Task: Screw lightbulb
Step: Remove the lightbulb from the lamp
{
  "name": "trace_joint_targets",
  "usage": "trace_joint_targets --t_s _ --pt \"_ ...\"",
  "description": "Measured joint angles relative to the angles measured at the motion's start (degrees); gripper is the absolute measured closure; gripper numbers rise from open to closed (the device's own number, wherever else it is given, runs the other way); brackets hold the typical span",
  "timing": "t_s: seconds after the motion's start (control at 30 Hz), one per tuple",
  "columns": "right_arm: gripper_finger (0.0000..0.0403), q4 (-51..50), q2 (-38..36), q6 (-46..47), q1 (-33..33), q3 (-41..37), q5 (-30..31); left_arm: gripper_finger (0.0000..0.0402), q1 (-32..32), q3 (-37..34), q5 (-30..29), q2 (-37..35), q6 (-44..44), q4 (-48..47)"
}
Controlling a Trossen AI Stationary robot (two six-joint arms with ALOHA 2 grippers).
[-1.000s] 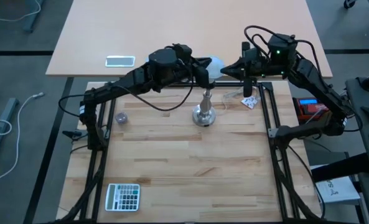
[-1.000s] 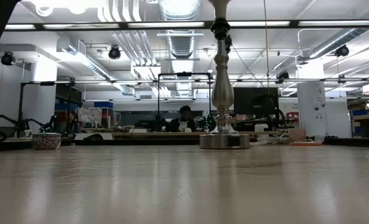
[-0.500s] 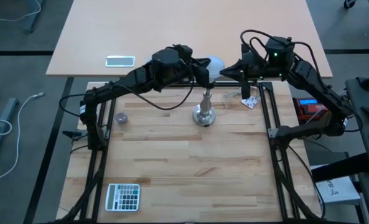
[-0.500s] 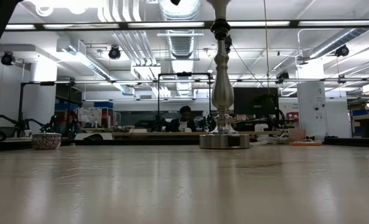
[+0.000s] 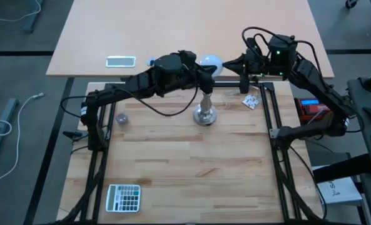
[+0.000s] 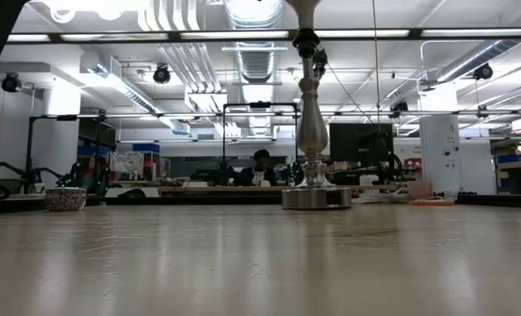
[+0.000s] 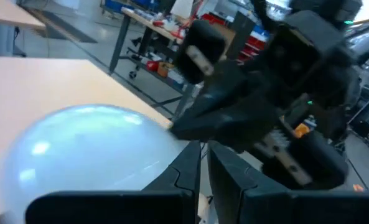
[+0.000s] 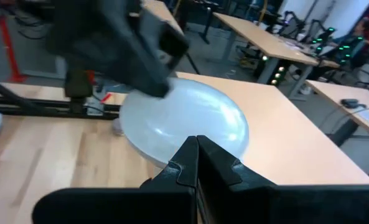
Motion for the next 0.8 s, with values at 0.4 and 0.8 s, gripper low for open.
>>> trace_joint_targets --t_s 0.4,0.8 --pt "0.0403 -0.5 -0.4 2.9 0.1 2.4 -2.6 0.0381 1.1 2.5 -2.1 -0.3 6.0 1.1" --pt "0.0403 -0.5 0.1 5.7 0.1 2.1 -5.4 0.0381 2.5 2.4 -5.4 -0.2 6.7 -7.3"
